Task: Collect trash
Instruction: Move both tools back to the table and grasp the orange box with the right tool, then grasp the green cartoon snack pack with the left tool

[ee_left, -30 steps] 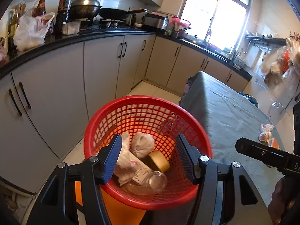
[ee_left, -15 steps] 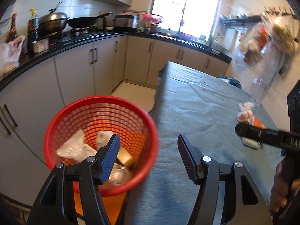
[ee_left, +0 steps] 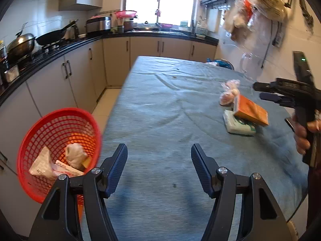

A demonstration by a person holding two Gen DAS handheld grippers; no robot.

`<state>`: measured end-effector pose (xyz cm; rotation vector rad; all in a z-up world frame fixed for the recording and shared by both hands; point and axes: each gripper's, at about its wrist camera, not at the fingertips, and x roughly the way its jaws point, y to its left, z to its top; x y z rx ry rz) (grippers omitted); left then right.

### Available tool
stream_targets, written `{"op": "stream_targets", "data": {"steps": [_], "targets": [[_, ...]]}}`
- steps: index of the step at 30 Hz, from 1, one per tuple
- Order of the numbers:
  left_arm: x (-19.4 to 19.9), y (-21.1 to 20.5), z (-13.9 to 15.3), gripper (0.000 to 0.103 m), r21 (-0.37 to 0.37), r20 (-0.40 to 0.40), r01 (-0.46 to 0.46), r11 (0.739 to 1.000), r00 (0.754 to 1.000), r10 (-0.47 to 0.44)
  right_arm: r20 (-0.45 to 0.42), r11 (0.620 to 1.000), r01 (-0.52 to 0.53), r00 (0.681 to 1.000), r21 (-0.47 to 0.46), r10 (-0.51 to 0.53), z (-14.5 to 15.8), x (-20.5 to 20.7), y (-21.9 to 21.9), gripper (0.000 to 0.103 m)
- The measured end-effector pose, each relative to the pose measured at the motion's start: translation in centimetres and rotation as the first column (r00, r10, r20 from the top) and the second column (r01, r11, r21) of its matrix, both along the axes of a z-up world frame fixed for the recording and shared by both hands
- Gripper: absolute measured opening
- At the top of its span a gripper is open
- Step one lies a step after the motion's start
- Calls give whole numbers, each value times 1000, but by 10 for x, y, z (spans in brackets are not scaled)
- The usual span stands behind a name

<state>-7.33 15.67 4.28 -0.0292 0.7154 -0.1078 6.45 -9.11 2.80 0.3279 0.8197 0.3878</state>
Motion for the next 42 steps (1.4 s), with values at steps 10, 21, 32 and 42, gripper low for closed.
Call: {"op": "stream_targets", "data": {"steps": [10, 21, 32, 42], "targets": [[4, -16, -5, 65, 25, -19, 49, 998, 999, -48, -51, 974, -226, 973, -8, 226, -22, -29, 18, 67], [9, -34, -7, 70, 14, -53, 104, 994, 993, -103, -20, 953, -227, 974, -199, 227, -34, -37, 40, 66], [42, -86, -4, 76, -49, -144, 212, 976, 966, -217, 123, 995, -95, 988, 15, 93, -21, -45, -16, 55], [104, -145, -3, 81, -12, -161, 283, 959, 946, -282, 139, 976, 14, 989, 219, -46, -18, -51, -64, 55]]}}
